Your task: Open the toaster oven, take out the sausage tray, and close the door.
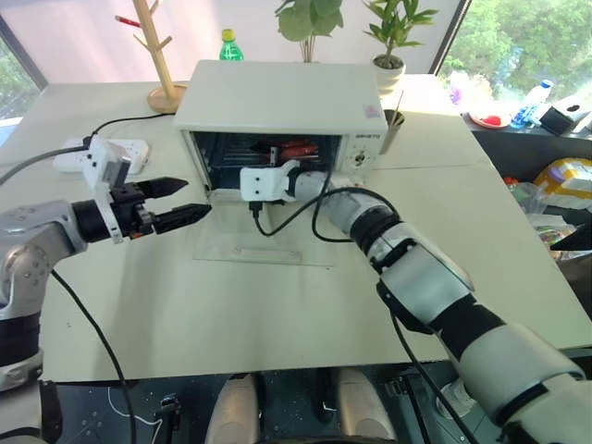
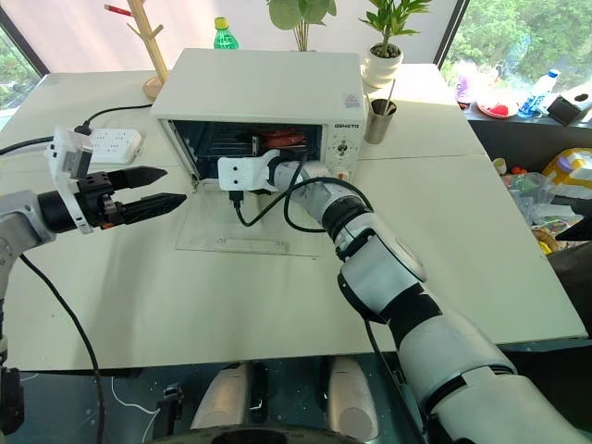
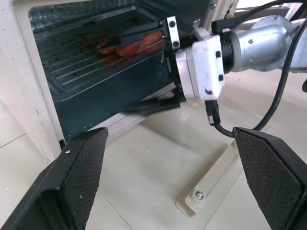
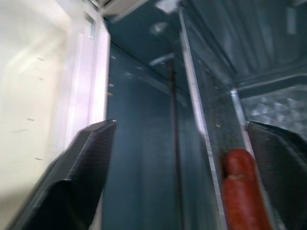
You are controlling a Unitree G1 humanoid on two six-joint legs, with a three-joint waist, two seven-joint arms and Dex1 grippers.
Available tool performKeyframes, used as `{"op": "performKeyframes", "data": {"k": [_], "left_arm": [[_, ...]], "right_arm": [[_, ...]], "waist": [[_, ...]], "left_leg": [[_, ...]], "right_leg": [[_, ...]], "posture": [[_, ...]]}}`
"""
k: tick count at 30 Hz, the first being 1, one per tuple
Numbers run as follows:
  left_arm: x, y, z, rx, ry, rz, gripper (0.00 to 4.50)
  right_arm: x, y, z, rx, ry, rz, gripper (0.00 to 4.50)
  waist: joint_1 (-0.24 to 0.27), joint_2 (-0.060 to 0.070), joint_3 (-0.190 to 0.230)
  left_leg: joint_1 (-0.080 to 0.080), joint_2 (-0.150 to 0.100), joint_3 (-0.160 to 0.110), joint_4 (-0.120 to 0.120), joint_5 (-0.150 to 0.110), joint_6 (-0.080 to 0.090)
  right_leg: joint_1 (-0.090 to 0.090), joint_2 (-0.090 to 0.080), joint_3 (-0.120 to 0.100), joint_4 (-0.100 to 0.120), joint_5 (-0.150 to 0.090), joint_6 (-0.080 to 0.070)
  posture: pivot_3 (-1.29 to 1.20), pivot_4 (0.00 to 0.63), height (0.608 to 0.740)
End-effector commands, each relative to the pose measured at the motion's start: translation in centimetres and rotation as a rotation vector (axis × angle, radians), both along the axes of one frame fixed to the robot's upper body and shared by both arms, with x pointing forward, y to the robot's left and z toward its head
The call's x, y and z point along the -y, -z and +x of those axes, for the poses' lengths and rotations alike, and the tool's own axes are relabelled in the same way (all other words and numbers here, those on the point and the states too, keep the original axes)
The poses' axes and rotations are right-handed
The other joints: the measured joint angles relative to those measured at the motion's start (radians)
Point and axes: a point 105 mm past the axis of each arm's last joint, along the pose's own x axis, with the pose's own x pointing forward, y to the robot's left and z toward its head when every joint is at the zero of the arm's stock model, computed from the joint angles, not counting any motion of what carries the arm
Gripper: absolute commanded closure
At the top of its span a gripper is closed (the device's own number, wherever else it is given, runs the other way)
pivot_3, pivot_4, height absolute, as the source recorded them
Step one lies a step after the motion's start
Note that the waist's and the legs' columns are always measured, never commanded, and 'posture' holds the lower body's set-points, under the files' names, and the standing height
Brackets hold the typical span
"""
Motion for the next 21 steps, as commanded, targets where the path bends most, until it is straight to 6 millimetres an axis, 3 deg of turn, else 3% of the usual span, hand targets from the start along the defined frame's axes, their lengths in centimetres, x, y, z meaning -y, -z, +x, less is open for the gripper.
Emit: {"op": "performKeyframes", "data": {"k": [1,6,14,21], "left_arm": [[0.3,-1.7,0.0,0.077,0.01,0.0,0.0],[0.4,-1.8,0.1,0.082,0.01,-0.003,0.0],[0.5,-1.6,0.5,0.066,0.028,-0.01,0.0],[0.7,-1.8,2.4,0.046,0.073,-0.005,0.0]], "right_arm": [[-0.7,-2.8,0.2,0.1,-0.008,0.021,1.79],[-0.8,-2.9,0.2,0.117,-0.002,0.024,4.41],[-0.7,-2.4,0.2,0.105,-0.001,0.015,4.41],[-0.7,-2.2,0.1,0.1,-0.01,0.019,4.41]], "waist": [[0.0,0.0,0.0],[0.0,0.0,0.0],[0.0,-0.001,0.0],[0.0,-0.001,0.0]], "left_leg": [[0.0,0.0,0.0,0.0,0.0,0.0],[0.0,0.0,0.0,0.0,0.0,0.0],[0.0,0.0,0.0,0.0,0.0,0.0],[0.0,0.0,0.0,0.0,0.0,0.0]], "right_leg": [[0.0,0.0,0.0,0.0,0.0,0.0],[0.0,0.0,0.0,0.0,0.0,0.0],[0.0,0.0,0.0,0.0,0.0,0.0],[0.0,0.0,0.0,0.004,0.0,0.0]], "posture": [[0.0,0.15,0.717],[0.0,0.15,0.717],[0.0,0.15,0.717],[0.0,0.15,0.717]]}}
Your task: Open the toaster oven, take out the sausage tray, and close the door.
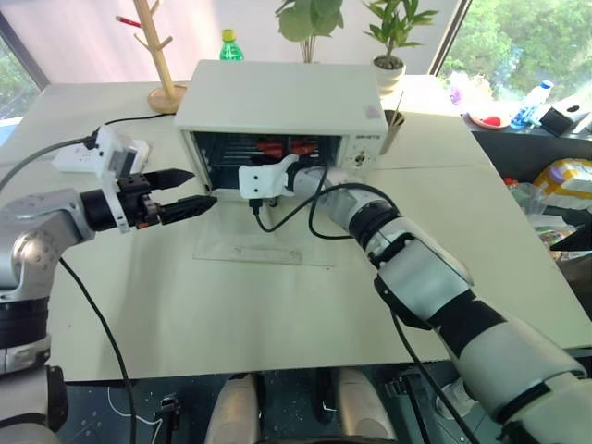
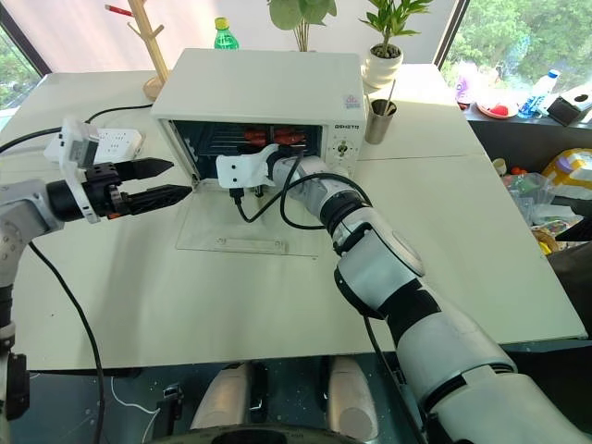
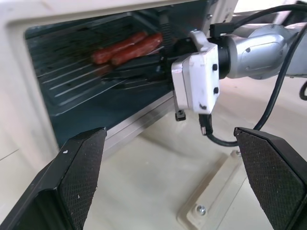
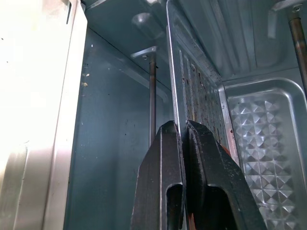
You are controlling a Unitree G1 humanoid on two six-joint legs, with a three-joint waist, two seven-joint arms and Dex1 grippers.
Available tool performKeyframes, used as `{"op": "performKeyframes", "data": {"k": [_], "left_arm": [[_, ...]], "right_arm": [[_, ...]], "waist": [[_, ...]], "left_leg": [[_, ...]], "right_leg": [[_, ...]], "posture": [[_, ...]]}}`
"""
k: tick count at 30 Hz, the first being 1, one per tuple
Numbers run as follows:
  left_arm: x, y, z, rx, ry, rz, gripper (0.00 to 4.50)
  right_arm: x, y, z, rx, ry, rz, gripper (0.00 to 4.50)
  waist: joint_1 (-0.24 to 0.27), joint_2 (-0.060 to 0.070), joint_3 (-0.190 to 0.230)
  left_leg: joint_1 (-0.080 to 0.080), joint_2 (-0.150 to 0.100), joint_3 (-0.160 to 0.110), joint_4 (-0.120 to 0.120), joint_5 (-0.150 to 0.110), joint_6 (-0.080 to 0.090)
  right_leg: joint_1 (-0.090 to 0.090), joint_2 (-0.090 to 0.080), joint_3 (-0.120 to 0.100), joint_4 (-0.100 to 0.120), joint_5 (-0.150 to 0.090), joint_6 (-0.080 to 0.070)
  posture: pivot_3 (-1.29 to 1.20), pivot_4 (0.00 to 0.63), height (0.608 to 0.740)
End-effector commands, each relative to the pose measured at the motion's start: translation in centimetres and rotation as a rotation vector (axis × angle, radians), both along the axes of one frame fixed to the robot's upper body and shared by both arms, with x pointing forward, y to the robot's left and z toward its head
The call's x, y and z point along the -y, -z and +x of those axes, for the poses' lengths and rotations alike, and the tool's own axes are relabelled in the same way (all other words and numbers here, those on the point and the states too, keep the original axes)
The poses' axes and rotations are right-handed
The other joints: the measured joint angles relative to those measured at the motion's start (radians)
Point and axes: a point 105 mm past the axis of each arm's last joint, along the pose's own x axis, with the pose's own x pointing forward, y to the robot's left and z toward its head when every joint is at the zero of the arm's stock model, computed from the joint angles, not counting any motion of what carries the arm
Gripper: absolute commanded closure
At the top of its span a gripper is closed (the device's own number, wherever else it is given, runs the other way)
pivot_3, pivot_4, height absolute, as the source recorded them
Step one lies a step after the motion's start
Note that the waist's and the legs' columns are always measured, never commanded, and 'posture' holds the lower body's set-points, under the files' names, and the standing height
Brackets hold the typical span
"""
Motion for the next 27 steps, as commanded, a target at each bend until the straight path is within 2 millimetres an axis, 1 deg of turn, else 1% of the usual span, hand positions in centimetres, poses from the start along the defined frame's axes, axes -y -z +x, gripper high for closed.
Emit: {"op": "performKeyframes", "data": {"k": [1,4,9,12,16,20,23,26,27], "left_arm": [[0.0,-1.3,1.3,0.045,0.022,0.009,0.0],[0.4,-1.7,2.8,0.05,0.051,0.03,0.0],[0.3,-1.9,4.4,0.055,0.069,0.063,0.0],[0.2,-2.1,5.0,0.058,0.079,0.075,0.0],[0.2,-2.3,5.6,0.062,0.09,0.085,0.0],[0.1,-2.4,5.8,0.067,0.099,0.091,0.0],[0.1,-2.5,5.8,0.07,0.104,0.094,0.0],[0.0,-2.5,5.8,0.071,0.105,0.097,0.0],[0.0,-2.5,5.8,0.072,0.104,0.097,0.0]], "right_arm": [[-0.7,-1.7,-0.2,0.029,-0.028,0.061,4.41],[-0.9,-1.9,-0.5,0.036,-0.052,0.066,4.41],[-1.5,-2.3,-1.1,0.048,-0.099,0.084,4.41],[-1.5,-2.4,-1.5,0.047,-0.124,0.096,4.41],[-1.1,-2.1,-2.2,0.029,-0.149,0.119,4.41],[-0.7,-1.4,-3.0,0.007,-0.167,0.113,4.41],[-0.4,-1.3,-3.2,0.0,-0.156,0.116,3.4],[-0.5,-1.5,-3.2,0.0,-0.148,0.117,1.92],[-0.7,-1.6,-3.2,0.001,-0.147,0.114,1.35]], "waist": [[0.002,0.0,0.0],[0.002,0.0,0.0],[-0.002,0.0,0.0],[-0.003,0.0,0.0],[0.0,0.0,0.0],[0.003,-0.001,0.0],[0.003,-0.001,0.0],[0.002,-0.001,0.0],[0.002,0.0,0.0]], "left_leg": [[0.0,0.0,0.0,0.0,0.0,0.0],[0.0,0.0,0.0,0.0,0.0,0.0],[0.0,-0.001,0.001,0.0,0.0,0.0],[0.0,-0.001,0.001,0.0,0.0,0.0],[0.0,-0.001,0.001,0.001,0.0,-0.001],[0.0,-0.001,0.001,0.001,0.001,-0.001],[0.0,-0.001,0.001,0.001,0.001,-0.001],[0.0,-0.001,0.001,0.001,0.001,-0.001],[0.0,-0.001,0.001,0.001,0.001,-0.001]], "right_leg": [[0.0,0.0,0.0,0.001,0.0,0.0],[0.0,0.0,0.0,0.001,0.0,0.0],[-0.001,0.0,0.0,0.002,0.0,0.0],[-0.002,0.0,0.0,0.002,0.0,0.0],[-0.002,0.0,0.0,0.003,0.0,0.0],[-0.002,0.0,0.0,0.004,0.0,0.0],[-0.001,0.0,0.0,0.004,0.0,0.0],[-0.002,0.0,0.0,0.004,0.0,0.0],[-0.002,0.0,0.0,0.004,0.0,0.0]], "posture": [[0.0,0.15,0.717],[0.0,0.15,0.717],[0.0,0.15,0.717],[0.0,0.15,0.717],[0.0,0.15,0.717],[0.0,0.15,0.717],[0.0,0.15,0.717],[0.0,0.15,0.717],[0.0,0.15,0.717]]}}
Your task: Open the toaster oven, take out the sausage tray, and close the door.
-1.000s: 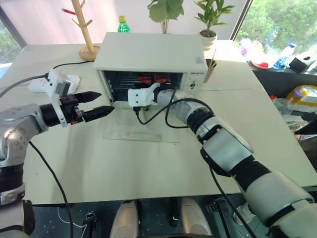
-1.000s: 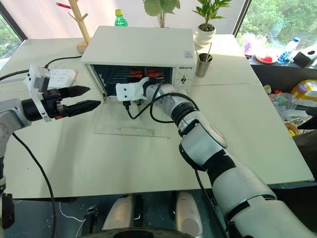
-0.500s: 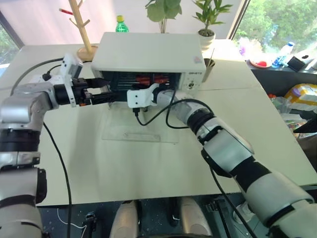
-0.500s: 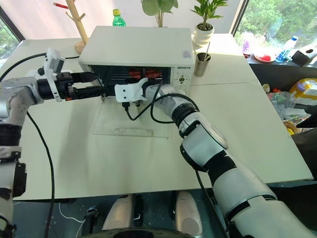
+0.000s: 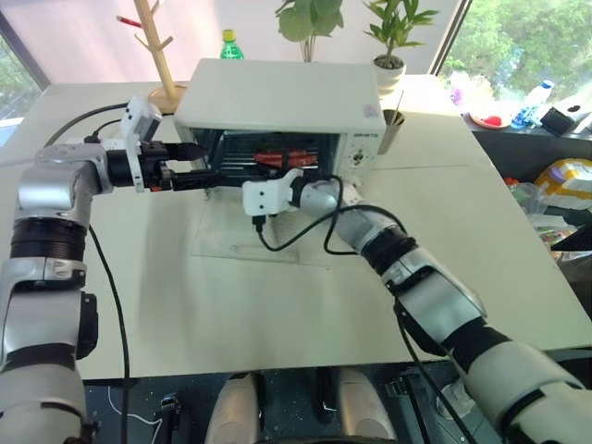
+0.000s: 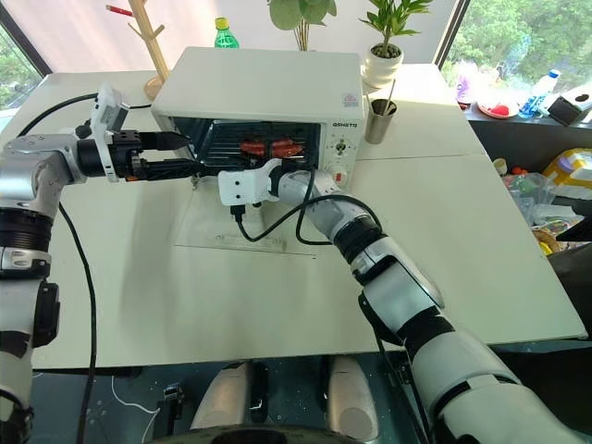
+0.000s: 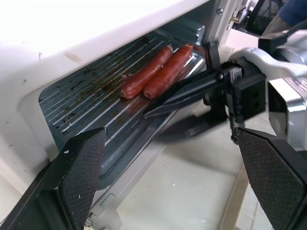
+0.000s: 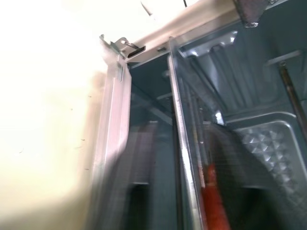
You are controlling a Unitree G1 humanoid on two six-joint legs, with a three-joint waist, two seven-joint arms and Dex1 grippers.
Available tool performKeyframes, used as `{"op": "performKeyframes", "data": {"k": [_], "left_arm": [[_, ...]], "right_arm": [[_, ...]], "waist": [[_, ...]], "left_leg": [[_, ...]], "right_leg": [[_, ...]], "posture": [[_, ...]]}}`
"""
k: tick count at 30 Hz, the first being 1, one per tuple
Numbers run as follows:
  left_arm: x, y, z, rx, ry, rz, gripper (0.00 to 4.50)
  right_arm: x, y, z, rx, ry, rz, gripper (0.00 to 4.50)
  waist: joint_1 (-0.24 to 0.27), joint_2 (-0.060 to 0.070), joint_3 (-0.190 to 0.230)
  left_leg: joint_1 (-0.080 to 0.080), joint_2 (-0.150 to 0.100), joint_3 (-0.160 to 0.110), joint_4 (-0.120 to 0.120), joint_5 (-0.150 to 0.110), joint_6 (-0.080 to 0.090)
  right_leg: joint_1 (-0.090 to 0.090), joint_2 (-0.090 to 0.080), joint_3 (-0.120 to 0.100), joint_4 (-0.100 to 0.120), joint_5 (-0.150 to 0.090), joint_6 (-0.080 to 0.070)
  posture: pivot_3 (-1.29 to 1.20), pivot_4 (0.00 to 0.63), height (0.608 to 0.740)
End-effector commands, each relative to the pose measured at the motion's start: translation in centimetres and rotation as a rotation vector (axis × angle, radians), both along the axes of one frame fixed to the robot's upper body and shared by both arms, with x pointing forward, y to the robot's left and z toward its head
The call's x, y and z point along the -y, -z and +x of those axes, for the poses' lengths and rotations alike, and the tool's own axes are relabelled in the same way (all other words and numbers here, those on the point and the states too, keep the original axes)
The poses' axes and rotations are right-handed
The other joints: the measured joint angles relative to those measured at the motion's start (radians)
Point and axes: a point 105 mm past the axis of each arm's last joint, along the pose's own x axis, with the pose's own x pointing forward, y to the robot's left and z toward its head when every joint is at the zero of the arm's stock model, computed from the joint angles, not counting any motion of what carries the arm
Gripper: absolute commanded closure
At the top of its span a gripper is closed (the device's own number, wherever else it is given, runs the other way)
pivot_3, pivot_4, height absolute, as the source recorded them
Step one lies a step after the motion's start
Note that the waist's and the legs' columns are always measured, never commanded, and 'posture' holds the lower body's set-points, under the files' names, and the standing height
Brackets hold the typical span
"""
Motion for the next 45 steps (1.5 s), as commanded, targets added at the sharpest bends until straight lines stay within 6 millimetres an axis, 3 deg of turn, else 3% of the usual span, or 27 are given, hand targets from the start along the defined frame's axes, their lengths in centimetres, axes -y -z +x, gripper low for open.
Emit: {"op": "performKeyframes", "data": {"k": [1,2,12,17,20,25,29,32,45], "left_arm": [[-0.4,-1.7,0.1,0.064,-0.018,0.004,0.0],[-0.4,-1.8,0.1,0.065,-0.018,0.003,0.0],[-0.5,-1.8,-0.2,0.066,-0.023,-0.003,0.0],[-0.5,-1.8,-0.2,0.068,-0.025,-0.006,0.0],[-0.4,-1.8,-0.3,0.068,-0.025,-0.008,0.0],[-0.3,-1.7,-0.3,0.065,-0.022,-0.01,0.0],[-0.2,-1.7,-0.3,0.062,-0.019,-0.01,0.0],[-0.2,-1.8,-0.3,0.064,-0.02,-0.011,0.0],[0.2,-1.8,0.3,0.058,-0.008,-0.01,0.0]], "right_arm": [[-0.9,-2.6,-0.2,0.05,-0.018,0.047,0.85],[-1.1,-2.6,-0.1,0.051,-0.017,0.042,0.34],[-2.6,-3.0,0.6,0.074,-0.007,-0.004,0.34],[-2.6,-2.2,1.1,0.081,0.018,-0.068,0.34],[-2.5,-1.7,1.2,0.079,0.024,-0.083,1.15],[-2.3,-1.6,1.5,0.089,0.043,-0.092,3.66],[-2.2,-1.7,1.6,0.087,0.049,-0.089,3.66],[-2.3,-1.8,1.5,0.084,0.042,-0.084,4.46],[-2.3,-1.9,-0.2,0.085,-0.031,-0.05,4.46]], "waist": [[0.0,0.0,0.0],[-0.001,0.0,0.0],[-0.001,0.0,0.0],[-0.002,0.0,0.0],[-0.001,0.0,0.0],[-0.002,0.0,0.0],[-0.002,0.0,0.0],[-0.001,0.0,0.0],[0.004,0.0,0.0]], "left_leg": [[0.0,0.0,0.0,0.0,0.0,0.0],[0.0,0.0,0.0,0.0,0.0,0.0],[0.0,0.0,0.0,0.0,0.0,0.0],[0.0,0.0,0.0,0.0,0.0,0.0],[0.0,0.0,0.0,0.0,0.0,0.0],[0.0,0.0,0.0,0.0,0.0,0.0],[0.0,0.0,0.0,0.0,0.0,0.0],[0.0,0.0,0.0,0.0,0.0,0.0],[0.0,0.0,0.0,0.0,0.0,0.0]], "right_leg": [[0.0,0.0,0.0,0.0,0.0,0.0],[0.0,0.0,0.0,0.0,0.0,0.0],[0.0,0.0,0.0,0.0,0.0,0.0],[0.0,0.0,0.0,0.0,0.0,0.0],[0.0,0.0,0.0,0.0,0.0,0.0],[0.0,0.0,0.0,0.0,0.0,0.0],[0.0,0.0,0.0,0.0,0.0,0.0],[0.0,0.0,0.0,0.0,0.0,0.0],[0.0,0.0,0.0,0.0,0.0,0.0]], "posture": [[0.0,0.15,0.717],[0.0,0.15,0.717],[0.0,0.15,0.717],[0.0,0.15,0.717],[0.0,0.15,0.717],[0.0,0.15,0.717],[0.0,0.15,0.717],[0.0,0.15,0.717],[0.0,0.15,0.717]]}}
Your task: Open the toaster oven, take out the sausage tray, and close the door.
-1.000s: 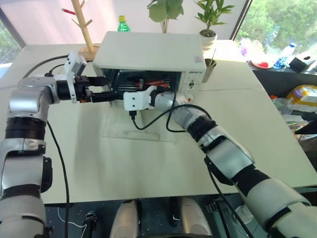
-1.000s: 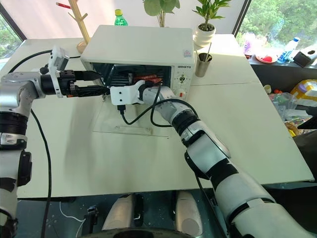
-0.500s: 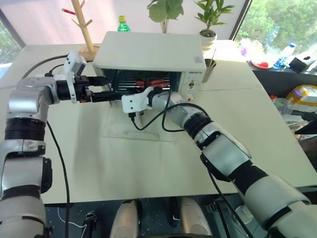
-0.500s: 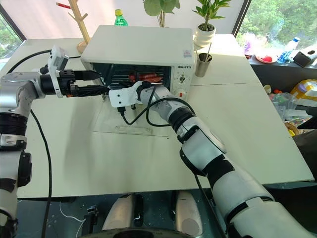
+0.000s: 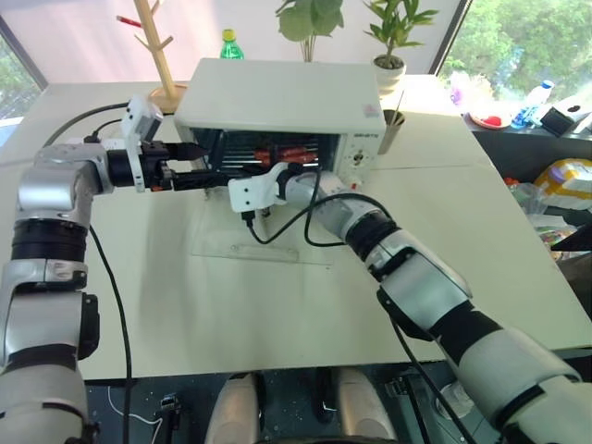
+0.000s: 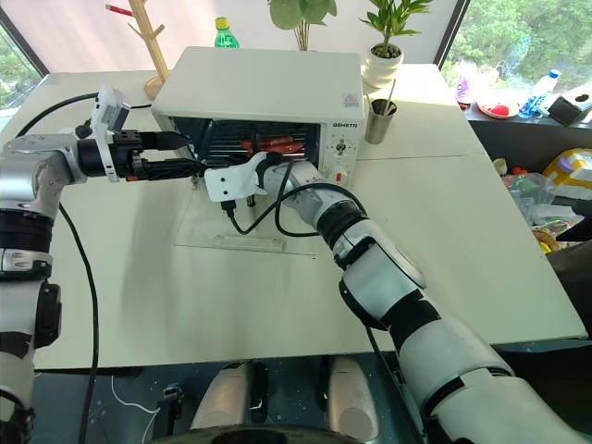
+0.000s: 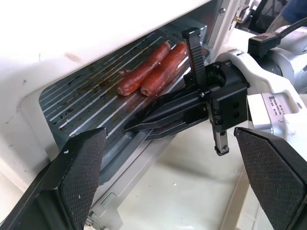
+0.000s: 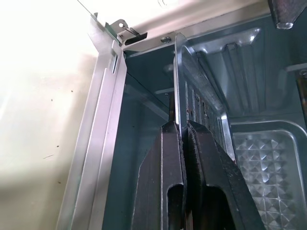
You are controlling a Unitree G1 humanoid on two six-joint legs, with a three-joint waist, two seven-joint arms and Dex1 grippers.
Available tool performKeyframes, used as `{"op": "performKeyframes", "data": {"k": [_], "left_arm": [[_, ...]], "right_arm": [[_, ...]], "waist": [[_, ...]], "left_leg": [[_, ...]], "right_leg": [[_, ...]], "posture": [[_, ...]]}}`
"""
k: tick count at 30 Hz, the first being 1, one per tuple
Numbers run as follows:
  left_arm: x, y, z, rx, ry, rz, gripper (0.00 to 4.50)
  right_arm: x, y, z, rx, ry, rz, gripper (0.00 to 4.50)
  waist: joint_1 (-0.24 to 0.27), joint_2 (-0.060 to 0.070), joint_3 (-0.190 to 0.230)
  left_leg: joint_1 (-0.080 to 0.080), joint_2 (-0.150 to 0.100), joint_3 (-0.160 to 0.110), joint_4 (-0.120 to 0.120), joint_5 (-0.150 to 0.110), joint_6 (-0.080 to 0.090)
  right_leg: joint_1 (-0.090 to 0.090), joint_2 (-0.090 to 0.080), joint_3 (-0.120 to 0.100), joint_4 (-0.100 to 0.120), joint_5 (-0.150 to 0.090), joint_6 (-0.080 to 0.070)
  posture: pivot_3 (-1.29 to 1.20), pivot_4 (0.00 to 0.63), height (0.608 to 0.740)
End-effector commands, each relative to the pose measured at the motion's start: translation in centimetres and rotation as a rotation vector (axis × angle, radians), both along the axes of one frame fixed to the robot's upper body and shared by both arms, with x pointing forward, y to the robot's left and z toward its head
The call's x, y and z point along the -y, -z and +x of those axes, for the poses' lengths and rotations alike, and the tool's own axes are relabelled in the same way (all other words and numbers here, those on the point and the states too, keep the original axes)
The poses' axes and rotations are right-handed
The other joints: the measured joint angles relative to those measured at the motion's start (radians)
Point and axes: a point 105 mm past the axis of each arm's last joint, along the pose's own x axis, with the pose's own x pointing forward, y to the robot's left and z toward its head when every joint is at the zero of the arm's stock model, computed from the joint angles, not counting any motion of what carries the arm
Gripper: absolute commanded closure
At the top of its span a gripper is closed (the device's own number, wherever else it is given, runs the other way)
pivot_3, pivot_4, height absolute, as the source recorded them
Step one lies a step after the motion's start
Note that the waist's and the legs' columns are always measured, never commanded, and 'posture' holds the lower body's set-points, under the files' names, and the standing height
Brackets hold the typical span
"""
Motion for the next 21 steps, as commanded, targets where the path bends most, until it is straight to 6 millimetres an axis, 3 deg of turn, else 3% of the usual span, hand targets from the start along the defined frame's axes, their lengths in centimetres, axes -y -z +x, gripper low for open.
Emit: {"op": "performKeyframes", "data": {"k": [1,21], "left_arm": [[-0.1,-1.7,0.3,0.062,-0.004,-0.002,0.0],[0.7,-1.1,1.6,0.039,0.032,0.015,0.0]], "right_arm": [[-0.6,-1.7,-1.4,0.019,-0.067,0.065,4.46],[3.7,-0.7,-7.5,-0.022,-0.093,0.104,4.46]], "waist": [[0.003,0.0,0.0],[0.03,-0.002,0.0]], "left_leg": [[0.0,0.0,0.0,0.0,0.0,0.0],[-0.001,-0.005,-0.004,0.001,0.0,0.0]], "right_leg": [[0.0,0.0,0.0,0.0,0.0,0.0],[0.002,-0.002,0.0,0.0,0.0,0.001]], "posture": [[0.0,0.15,0.717],[0.0,0.15,0.717]]}}
